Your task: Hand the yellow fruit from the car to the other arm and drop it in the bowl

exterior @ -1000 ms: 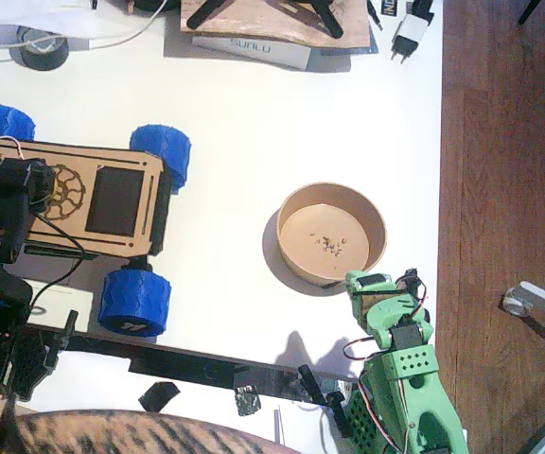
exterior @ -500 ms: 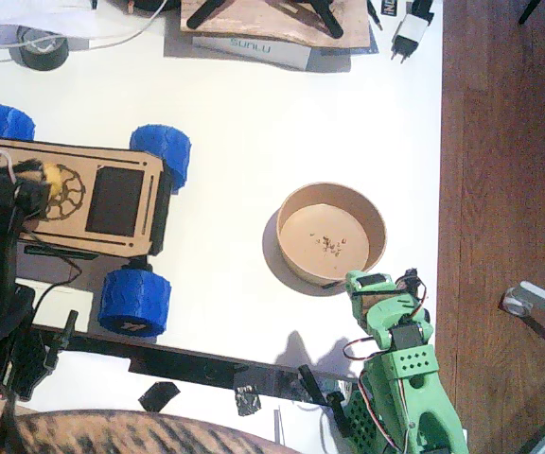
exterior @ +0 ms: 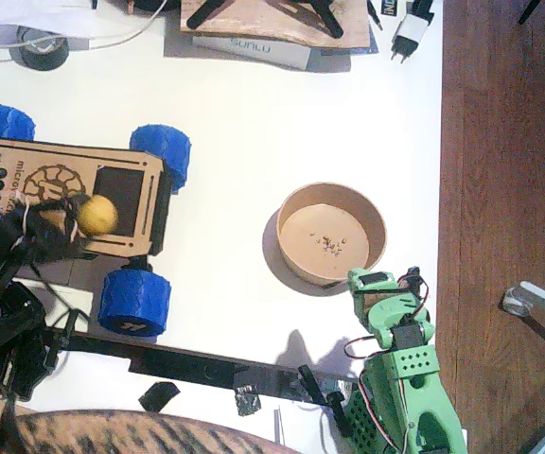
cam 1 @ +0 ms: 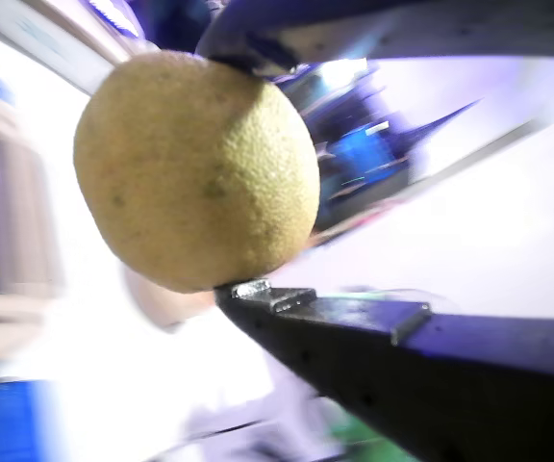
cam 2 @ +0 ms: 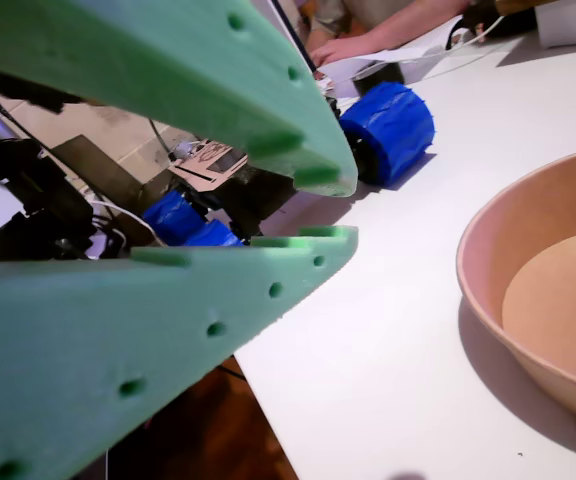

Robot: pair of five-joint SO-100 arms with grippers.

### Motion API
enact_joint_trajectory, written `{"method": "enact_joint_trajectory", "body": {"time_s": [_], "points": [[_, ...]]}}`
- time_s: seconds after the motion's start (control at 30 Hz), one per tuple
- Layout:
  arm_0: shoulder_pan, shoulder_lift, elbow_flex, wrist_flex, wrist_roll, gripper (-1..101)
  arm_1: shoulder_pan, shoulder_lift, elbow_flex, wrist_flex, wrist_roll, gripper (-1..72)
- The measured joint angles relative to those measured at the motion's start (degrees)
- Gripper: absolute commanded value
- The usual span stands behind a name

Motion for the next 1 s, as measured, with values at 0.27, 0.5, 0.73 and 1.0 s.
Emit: {"method": "enact_joint_trajectory", "body": {"time_s": [0.27, 0.5, 0.73, 1.0], "points": [[14.2, 0.2, 10.4, -15.7, -10.0, 0, 0.4, 0.0, -1.4, 0.0, -0.8, 0.1], [25.6, 3.2, 26.2, -34.0, -20.0, 0, -8.1, 0.0, -4.5, -0.4, -11.3, -0.1], [34.3, 6.3, 49.1, -60.7, -29.6, 0, -19.2, 0.0, -7.5, -2.1, -30.8, -0.1], [35.9, 3.8, 53.3, -75.0, -37.2, 0, -28.6, 2.0, -8.6, -5.3, -47.0, -0.1]]}}
